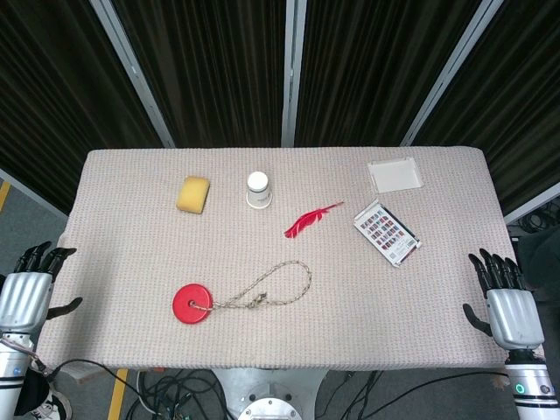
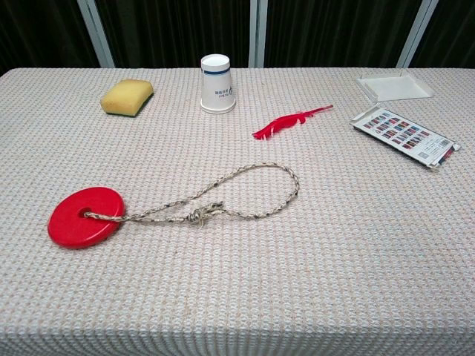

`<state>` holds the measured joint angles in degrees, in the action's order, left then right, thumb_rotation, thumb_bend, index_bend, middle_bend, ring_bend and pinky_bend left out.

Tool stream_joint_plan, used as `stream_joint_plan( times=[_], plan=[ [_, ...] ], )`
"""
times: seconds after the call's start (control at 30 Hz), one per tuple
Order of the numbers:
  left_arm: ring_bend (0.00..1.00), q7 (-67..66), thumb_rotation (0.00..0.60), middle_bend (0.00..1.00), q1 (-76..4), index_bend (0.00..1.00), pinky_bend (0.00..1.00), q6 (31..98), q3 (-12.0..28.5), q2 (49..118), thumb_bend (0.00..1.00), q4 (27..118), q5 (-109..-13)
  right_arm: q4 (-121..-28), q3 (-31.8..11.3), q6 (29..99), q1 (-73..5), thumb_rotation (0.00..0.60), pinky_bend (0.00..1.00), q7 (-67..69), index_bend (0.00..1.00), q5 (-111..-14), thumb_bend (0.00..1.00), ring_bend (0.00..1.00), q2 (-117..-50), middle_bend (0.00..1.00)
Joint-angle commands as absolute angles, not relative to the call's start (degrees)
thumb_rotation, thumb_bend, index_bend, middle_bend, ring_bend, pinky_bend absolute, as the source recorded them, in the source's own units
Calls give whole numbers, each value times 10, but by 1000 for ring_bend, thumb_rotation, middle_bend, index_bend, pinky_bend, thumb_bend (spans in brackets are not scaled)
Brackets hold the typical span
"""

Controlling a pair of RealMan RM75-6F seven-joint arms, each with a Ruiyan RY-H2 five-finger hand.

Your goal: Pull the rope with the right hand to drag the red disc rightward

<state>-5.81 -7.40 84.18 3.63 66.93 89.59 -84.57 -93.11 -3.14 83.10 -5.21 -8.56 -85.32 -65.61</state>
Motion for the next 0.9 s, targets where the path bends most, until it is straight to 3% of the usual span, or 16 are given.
stream_joint_plan(
  times=[0.03, 0.5, 0.7, 0.9],
  plan=[
    [105, -58, 600, 217, -74, 198, 145, 841, 36, 670, 0, 895, -846, -931, -31, 830, -53, 600, 0, -87, 0, -854, 211, 0, -657, 0],
    [105, -57, 600, 217, -73, 198, 145, 840, 33, 672, 0, 891, -846, -981, -27, 778, -93, 600, 0, -115, 0, -884, 211, 0, -643, 0],
    [105, -57, 600, 217, -70, 198, 145, 842, 32, 676, 0, 884, -841, -1030, -30, 683, -162, 600, 0, -143, 0, -905, 211, 0, -642, 0],
    [105, -57, 600, 217, -69, 198, 145, 843, 31, 678, 0, 880, -842, -1052, -50, 569, -247, 600, 0, -200, 0, -883, 211, 0, -686, 0]
  ],
)
